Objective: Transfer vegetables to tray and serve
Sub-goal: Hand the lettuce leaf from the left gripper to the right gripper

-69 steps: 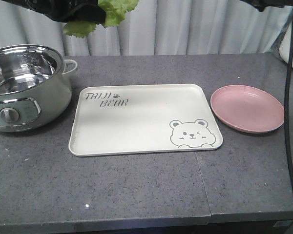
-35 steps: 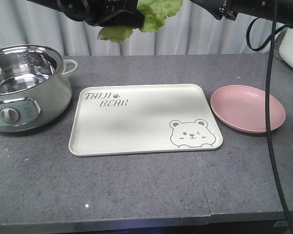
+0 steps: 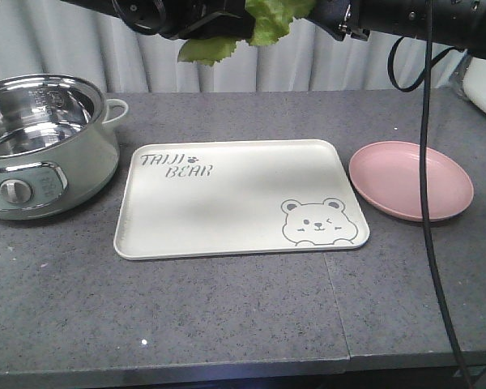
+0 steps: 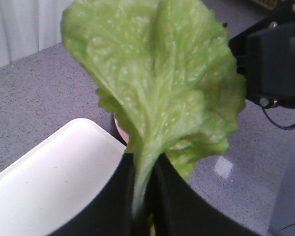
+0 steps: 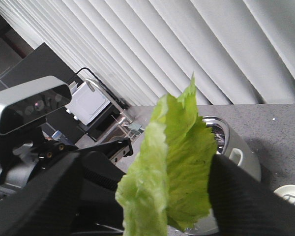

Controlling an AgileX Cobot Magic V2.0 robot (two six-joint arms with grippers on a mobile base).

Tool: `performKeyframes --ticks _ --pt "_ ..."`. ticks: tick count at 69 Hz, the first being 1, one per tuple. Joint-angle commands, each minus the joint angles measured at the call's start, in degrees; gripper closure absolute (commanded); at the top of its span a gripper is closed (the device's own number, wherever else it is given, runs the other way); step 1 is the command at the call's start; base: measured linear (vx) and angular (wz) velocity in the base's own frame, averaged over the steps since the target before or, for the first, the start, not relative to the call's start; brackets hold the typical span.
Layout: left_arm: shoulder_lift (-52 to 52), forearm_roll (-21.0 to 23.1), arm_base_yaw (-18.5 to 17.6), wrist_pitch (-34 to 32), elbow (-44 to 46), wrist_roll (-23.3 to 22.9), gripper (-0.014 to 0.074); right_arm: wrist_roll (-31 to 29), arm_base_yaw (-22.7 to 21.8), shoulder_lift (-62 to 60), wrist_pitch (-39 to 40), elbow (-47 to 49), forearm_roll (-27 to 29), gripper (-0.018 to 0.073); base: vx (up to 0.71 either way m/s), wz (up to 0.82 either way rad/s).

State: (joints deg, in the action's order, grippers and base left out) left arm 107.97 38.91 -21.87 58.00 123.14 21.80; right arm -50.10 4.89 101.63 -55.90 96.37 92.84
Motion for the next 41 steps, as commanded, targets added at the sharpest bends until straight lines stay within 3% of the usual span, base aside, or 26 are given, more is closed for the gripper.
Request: performKeyframes --ticks 1,13,22,29,41 --pt "-2.74 2.98 -0.27 -3.42 1.70 0.02 0.0603 -0.70 -0.26 -2.56 -0.41 1.87 1.91 0.0209 0.00 0.00" --pt "-2.74 2.93 -0.27 -3.25 1.70 0.02 0.0601 -0.75 -0.26 -2.56 -0.61 1.87 -1.06 0.0577 0.00 0.00" --pt "-2.74 2.62 -0.27 -3.25 1.70 0.02 0.0584 -0.75 -0.26 -2.56 -0.74 1.87 -1.06 0.0569 0.00 0.00" --pt "-2.74 2.54 -0.27 -2.82 1.70 0.02 0.0523 -0.94 -0.26 -2.56 -0.79 1.87 -1.06 0.0569 0.00 0.00" --pt "-2.74 2.54 -0.27 -2.40 1.70 -0.64 0.0302 -0.95 -0.38 -2.56 -0.86 1.87 -1.06 0.0569 0.00 0.00"
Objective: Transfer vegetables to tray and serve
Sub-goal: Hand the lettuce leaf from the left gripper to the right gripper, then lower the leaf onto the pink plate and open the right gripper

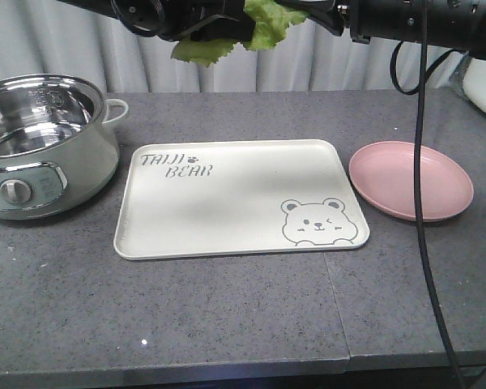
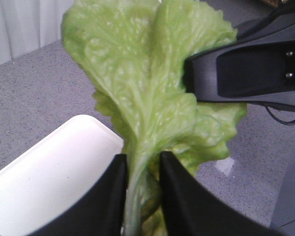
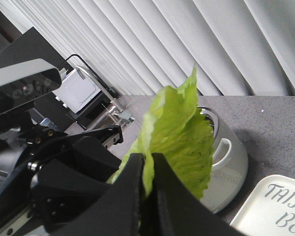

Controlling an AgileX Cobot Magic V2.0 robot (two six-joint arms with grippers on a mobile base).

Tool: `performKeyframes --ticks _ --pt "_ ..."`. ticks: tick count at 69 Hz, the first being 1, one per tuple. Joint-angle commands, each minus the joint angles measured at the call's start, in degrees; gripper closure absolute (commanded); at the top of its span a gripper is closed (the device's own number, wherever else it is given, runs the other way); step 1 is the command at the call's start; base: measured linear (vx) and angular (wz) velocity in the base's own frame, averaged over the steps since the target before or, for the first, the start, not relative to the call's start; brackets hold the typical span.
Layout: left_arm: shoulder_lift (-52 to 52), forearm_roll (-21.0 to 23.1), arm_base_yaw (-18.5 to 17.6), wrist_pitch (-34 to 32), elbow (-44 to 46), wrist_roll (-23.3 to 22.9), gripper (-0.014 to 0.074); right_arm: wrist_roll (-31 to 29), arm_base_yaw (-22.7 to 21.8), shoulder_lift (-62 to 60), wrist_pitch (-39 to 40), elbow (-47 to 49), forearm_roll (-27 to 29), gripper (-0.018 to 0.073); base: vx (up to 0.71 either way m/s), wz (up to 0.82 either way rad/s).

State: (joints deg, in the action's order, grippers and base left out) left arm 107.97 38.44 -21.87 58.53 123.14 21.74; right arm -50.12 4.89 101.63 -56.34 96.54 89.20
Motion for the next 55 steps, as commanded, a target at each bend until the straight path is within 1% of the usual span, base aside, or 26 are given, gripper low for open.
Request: performKeyframes --ticks 1,8,11,14,19,24,26,27,31,36,41,45,48,55 --pt "-2.74 3.02 -0.27 -2.85 1.70 -0.59 0.0282 -0.93 -0.38 -2.56 -0.42 1.69 2.58 0.0569 0.00 0.00" --pt "-2.93 2.55 -0.27 -1.98 1.70 -0.64 0.0148 -1.60 -0.53 -2.65 -0.19 1.69 2.58 0.0569 0.00 0.00" --pt "-3.11 0.75 -0.27 -1.57 1.70 -1.58 0.0113 -2.32 -1.33 -2.88 -0.03 1.69 2.71 0.0569 0.00 0.00" --pt "-3.33 -1.83 -0.27 -0.89 1.70 -3.28 0.0097 -2.90 -2.23 -3.23 0.14 1.69 2.93 0.0568 0.00 0.00" --pt "-4.18 -8.73 -0.27 0.60 1.70 -7.05 0.0094 -2.96 -5.17 -4.13 0.29 1.69 3.12 0.0566 0.00 0.00" --pt "-5.10 -14.88 -0.27 1.97 1.70 -9.76 0.0094 -2.90 -9.04 -5.07 0.29 1.69 2.90 0.0566 0.00 0.00" --pt "-5.55 -17.65 -0.27 2.54 1.70 -11.11 0.0094 -2.86 -11.02 -5.33 0.07 1.69 2.73 0.0565 0.00 0.00" --pt "-6.22 -22.68 -0.27 3.92 1.70 -13.46 0.0094 -1.87 -15.44 -5.54 -0.75 1.69 2.36 0.0565 0.00 0.00" --pt "-6.68 -25.96 -0.27 5.57 1.70 -14.78 0.0094 -0.40 -18.44 -5.54 -1.45 1.69 1.52 0.0565 0.00 0.00" --pt "-6.72 -28.99 -0.27 8.46 1.70 -16.00 0.0094 2.42 -22.43 -5.49 -1.25 1.69 -2.62 0.0565 0.00 0.00" --pt "-6.64 -30.66 -0.27 11.35 1.70 -16.34 0.0094 3.92 -24.94 -5.35 -1.13 1.69 -7.74 0.0565 0.00 0.00" --pt "-6.45 -31.90 -0.27 13.15 1.70 -16.73 0.0094 5.63 -26.29 -4.95 -1.32 1.69 -11.97 0.0565 0.00 0.00" --pt "-6.39 -32.61 -0.27 13.15 1.62 -17.30 0.0094 7.56 -26.95 -4.17 -1.45 1.69 -15.33 0.0565 0.00 0.00" --pt "-6.09 -32.77 -0.27 13.15 1.62 -18.45 0.0094 10.10 -27.07 -1.79 -0.87 1.69 -22.09 0.0565 0.00 0.00"
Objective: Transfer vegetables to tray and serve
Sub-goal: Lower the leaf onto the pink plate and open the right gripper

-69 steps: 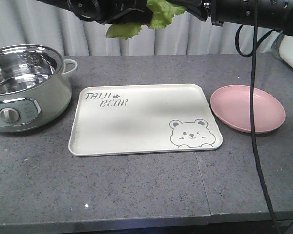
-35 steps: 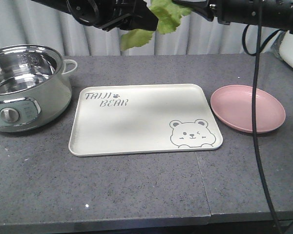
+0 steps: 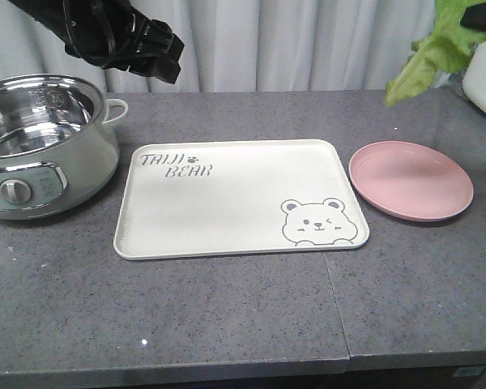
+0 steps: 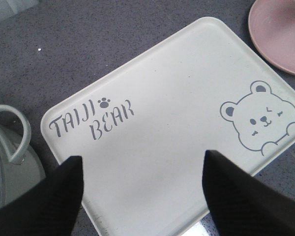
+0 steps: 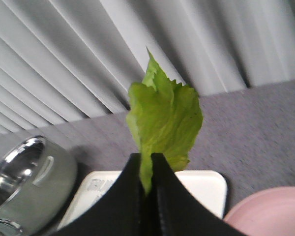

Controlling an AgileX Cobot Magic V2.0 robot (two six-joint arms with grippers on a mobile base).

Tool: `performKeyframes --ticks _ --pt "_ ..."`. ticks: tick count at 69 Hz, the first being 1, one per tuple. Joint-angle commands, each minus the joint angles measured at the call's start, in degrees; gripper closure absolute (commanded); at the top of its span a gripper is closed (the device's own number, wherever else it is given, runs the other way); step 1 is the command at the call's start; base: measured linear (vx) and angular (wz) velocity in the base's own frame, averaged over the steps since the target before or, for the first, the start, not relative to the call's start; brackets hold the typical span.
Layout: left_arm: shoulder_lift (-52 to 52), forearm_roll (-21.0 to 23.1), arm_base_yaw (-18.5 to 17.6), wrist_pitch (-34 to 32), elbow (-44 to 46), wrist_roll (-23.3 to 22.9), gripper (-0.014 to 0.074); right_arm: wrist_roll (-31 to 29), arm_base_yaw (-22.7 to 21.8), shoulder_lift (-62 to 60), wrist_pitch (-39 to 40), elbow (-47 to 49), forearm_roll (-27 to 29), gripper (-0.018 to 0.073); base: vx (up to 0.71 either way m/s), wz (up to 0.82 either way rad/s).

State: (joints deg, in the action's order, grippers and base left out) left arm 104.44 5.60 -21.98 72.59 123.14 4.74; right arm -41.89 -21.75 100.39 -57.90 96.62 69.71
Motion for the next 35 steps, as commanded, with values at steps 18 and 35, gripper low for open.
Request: performKeyframes --ticks 18,35 --pt "-2.44 0.07 -0.16 -0.90 1.62 -1.45 0.0094 2.96 -0.29 8.01 -1.44 1.61 -4.44 0.0565 0.00 0.00" --pt "-2.44 0.07 -0.16 -0.90 1.62 -1.50 0.0094 1.21 0.56 14.32 -1.19 1.61 -4.44 0.0561 0.00 0.00"
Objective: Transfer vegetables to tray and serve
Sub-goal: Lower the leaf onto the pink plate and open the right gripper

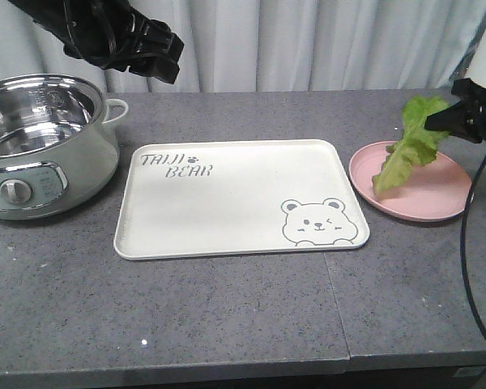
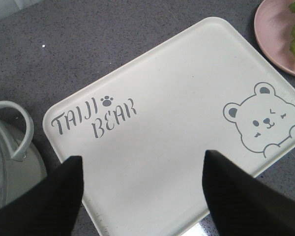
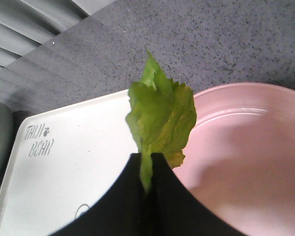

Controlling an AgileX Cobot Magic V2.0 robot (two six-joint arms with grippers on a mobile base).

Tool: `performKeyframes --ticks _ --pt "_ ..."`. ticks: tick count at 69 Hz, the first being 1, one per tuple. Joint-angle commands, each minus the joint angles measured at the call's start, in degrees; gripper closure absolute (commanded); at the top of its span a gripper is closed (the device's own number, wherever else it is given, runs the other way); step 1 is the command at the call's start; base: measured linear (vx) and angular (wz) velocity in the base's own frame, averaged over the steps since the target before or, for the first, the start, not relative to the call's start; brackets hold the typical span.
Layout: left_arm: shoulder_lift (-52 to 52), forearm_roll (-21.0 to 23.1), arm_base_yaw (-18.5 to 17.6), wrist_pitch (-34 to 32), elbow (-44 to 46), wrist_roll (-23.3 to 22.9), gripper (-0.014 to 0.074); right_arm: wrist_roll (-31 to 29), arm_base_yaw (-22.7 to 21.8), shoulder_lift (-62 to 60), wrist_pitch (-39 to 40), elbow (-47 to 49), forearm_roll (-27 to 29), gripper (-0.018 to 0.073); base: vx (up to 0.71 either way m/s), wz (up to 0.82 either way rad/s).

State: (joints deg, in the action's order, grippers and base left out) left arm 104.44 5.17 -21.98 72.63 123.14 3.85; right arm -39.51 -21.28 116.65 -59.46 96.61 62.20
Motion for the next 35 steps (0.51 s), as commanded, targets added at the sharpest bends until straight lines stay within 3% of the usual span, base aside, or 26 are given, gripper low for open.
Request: performKeyframes --ticks 1,12,35 --pt "-2.44 0.50 -0.16 -0.95 1.62 -0.62 0.0094 -1.16 0.09 -1.71 0.38 1.62 3.07 0.0559 0.00 0.00" --pt "-2.44 0.61 -0.16 -0.95 1.62 -0.68 0.0094 -2.73 0.09 0.17 0.62 1.62 2.93 0.0503 0.00 0.00" --pt "-2.44 0.67 -0.16 -0.95 1.62 -0.68 0.0124 -2.27 0.04 1.07 6.08 1.62 -0.47 0.0088 0.00 0.00"
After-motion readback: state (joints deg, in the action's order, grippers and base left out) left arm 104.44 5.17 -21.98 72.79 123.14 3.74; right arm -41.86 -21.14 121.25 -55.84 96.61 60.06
